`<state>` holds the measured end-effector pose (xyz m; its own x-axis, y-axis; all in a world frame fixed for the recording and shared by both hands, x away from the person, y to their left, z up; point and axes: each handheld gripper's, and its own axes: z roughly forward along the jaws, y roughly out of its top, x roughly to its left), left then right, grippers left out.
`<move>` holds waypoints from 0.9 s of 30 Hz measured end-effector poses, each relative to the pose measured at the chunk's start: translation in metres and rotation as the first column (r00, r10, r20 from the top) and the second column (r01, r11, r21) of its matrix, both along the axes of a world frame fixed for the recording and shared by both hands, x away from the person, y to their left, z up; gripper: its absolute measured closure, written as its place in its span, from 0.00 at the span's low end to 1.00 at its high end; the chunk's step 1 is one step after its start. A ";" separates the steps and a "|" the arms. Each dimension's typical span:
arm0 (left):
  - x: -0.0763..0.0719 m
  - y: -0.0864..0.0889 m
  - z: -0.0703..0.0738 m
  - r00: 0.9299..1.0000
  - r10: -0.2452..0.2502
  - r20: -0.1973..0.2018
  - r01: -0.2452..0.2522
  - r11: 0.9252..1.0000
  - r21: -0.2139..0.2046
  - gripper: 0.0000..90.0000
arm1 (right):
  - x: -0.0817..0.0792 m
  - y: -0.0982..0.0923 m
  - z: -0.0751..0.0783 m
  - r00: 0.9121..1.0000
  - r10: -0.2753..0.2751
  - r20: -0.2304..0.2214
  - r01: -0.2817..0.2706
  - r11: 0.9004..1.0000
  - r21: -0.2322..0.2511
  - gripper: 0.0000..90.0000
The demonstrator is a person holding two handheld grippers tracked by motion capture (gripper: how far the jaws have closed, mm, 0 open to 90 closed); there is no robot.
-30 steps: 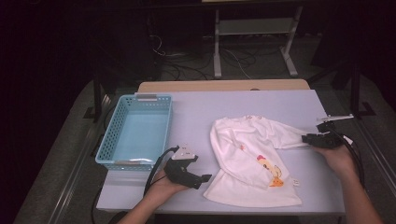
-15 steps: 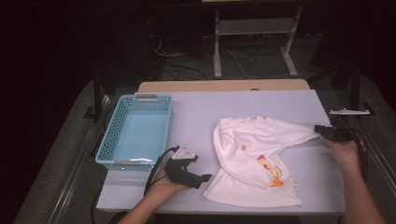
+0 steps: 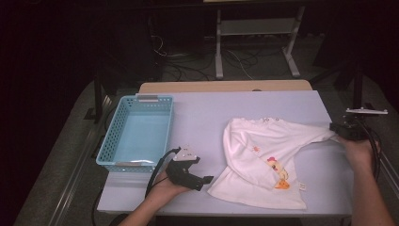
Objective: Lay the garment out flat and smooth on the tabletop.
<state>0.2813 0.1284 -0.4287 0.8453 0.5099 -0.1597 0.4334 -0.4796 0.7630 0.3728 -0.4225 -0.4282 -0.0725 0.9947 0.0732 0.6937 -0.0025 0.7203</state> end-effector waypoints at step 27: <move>-0.001 0.002 0.002 1.000 0.006 0.011 -0.006 1.000 -0.003 0.15 | -0.023 0.064 0.023 0.952 0.302 0.056 -0.306 0.949 0.081 0.51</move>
